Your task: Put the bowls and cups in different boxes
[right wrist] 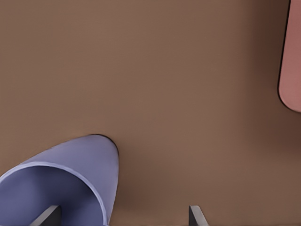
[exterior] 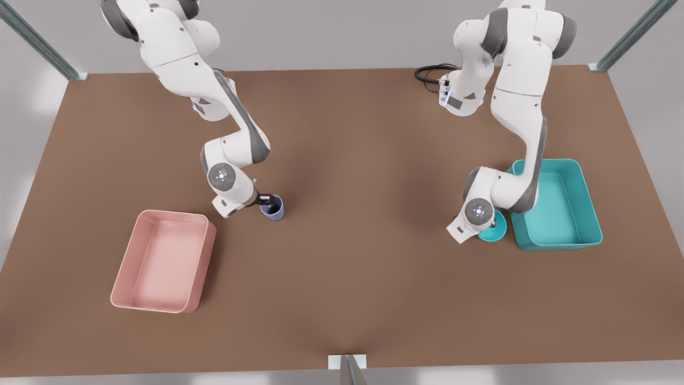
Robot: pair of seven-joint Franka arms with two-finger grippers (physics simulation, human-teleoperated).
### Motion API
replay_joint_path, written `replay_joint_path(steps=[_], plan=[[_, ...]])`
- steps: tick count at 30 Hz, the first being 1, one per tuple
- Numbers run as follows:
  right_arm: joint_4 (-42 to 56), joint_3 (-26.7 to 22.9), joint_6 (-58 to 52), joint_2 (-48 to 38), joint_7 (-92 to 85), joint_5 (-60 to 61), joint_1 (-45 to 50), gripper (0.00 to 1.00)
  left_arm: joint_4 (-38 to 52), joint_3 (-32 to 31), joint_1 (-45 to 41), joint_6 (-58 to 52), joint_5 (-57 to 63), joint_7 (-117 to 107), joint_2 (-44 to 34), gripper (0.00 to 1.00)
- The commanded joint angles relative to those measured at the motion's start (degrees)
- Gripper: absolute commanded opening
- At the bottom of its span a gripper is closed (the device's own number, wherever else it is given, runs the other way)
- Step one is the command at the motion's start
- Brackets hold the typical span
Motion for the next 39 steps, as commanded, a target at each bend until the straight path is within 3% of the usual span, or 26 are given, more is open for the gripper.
replay_joint_path(steps=[1,5,6,8,9,12,17,19,22,23,24,25,28,29,31,33,39], plan=[[0.0,0.0,3.6,1.1,5.7,0.1,0.1,1.00,0.0,0.0,-0.4,-6.7,-0.8,-5.3,-3.0,0.21],[0.0,0.0,4.5,3.1,5.6,0.1,0.5,1.00,0.1,0.3,0.5,-17.7,-2.0,-7.2,-9.2,0.21],[0.0,0.0,4.6,3.1,5.6,0.1,0.6,0.91,0.0,0.6,3.6,-18.5,-2.0,-7.0,-10.0,0.21],[0.1,0.0,4.5,3.1,5.5,0.0,0.6,0.27,0.0,5.7,6.4,-18.4,-2.1,-5.7,-12.8,0.21],[0.2,0.0,4.4,3.1,5.5,0.0,0.6,0.21,0.0,8.2,6.5,-17.5,-2.0,-4.1,-12.9,0.21],[1.4,0.0,3.7,3.1,5.8,0.1,0.5,0.21,-0.8,11.6,7.7,-9.0,-2.0,-3.2,-10.8,0.21],[4.3,-0.1,0.8,-0.3,5.7,0.2,-0.5,0.21,-2.7,11.9,14.7,7.8,-2.3,-3.3,-2.3,0.21],[17.9,-0.5,-14.8,-1.7,2.2,0.1,-5.3,0.21,-2.6,11.9,16.4,11.7,-2.4,-3.3,0.6,0.21],[28.3,-0.9,-21.8,-1.1,-21.9,-1.9,-16.1,0.21,-2.6,11.7,16.3,13.3,-5.6,-3.3,2.9,0.21],[31.3,-1.3,-23.9,-0.5,-29.8,-4.5,-19.0,0.21,-2.6,11.6,16.2,13.3,-5.6,-3.2,2.9,0.82],[32.4,-1.3,-24.7,-0.3,-34.4,-7.3,-21.5,0.21,-2.6,11.6,16.1,13.2,-5.7,-3.3,2.8,1.00],[32.6,-1.3,-24.7,0.6,-38.9,-7.9,-25.3,0.21,-2.6,11.6,16.3,11.4,-5.7,-3.2,1.0,1.00],[35.0,-1.3,-24.4,6.3,-42.6,-7.8,-30.0,0.21,-0.2,11.5,14.8,-11.7,-5.6,-3.1,-13.1,1.00],[35.6,-1.3,-23.7,9.1,-43.1,-7.6,-31.0,0.21,4.4,9.2,14.0,-20.1,-5.6,-3.1,-14.2,1.00],[37.8,-1.3,-20.6,14.3,-43.3,-7.0,-31.1,0.21,14.6,-1.3,12.2,-33.7,-7.3,1.9,-16.3,1.00],[37.8,-1.2,-15.9,17.9,-43.3,-5.6,-31.1,0.21,31.4,-5.1,10.0,-45.0,-14.1,5.3,-11.2,1.00],[37.7,-1.2,-13.1,20.8,-43.2,-3.3,-31.5,0.21,34.8,-6.9,9.2,-46.6,-13.9,6.9,-10.1,1.00]])
